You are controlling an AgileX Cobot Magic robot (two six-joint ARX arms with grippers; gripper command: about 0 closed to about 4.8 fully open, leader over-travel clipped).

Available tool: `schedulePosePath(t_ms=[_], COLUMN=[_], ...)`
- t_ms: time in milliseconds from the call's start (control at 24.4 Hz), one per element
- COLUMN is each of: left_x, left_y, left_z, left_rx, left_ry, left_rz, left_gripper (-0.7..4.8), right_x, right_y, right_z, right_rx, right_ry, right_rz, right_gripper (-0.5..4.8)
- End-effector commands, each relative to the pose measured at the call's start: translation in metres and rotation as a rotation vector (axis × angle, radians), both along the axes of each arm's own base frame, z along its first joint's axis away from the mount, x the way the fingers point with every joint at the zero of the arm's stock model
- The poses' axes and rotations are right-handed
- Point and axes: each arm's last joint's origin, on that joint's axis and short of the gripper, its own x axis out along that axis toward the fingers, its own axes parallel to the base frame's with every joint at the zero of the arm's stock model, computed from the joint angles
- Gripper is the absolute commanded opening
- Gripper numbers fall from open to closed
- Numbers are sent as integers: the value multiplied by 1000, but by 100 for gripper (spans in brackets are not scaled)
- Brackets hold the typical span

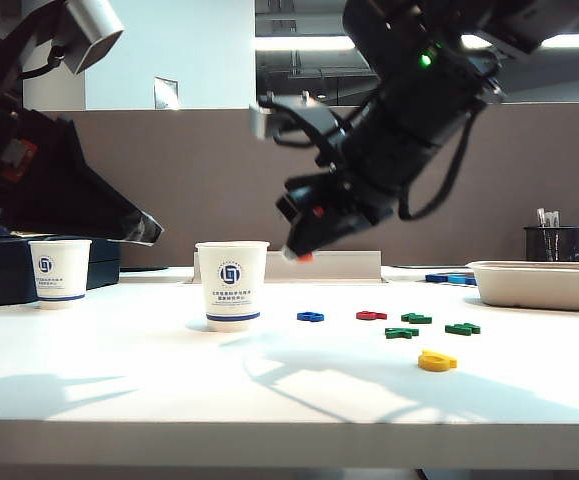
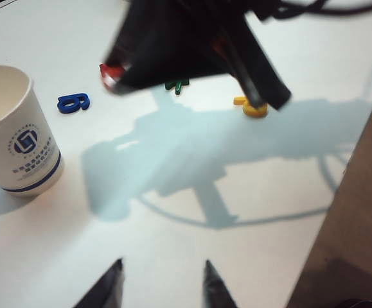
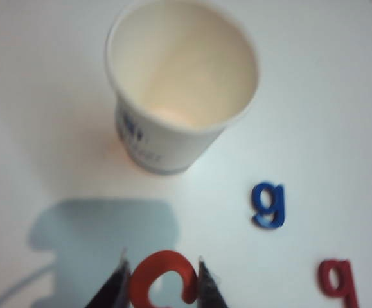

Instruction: Pick up the letter "c" and put it in the paper cup.

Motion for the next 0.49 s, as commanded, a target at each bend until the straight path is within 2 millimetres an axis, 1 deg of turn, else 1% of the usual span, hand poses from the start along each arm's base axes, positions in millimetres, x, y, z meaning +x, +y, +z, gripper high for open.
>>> schedulePosePath(t_ms=[41, 287, 491], left_x=[1, 1, 1], left_y=[-1, -1, -1], left_z=[3, 3, 4], left_rx=[-8, -9, -10], left_ry=[-16, -17, -19], left_rz=[-2, -2, -2], left_gripper=[152, 152, 152], right_x=[4, 11, 15], right_y=[4, 9, 13], right_z=[13, 31, 41], right_rx=[23, 65, 102], right_ry=[-39, -89, -120], right_rz=[2, 4, 20], right_gripper=[103, 103, 103])
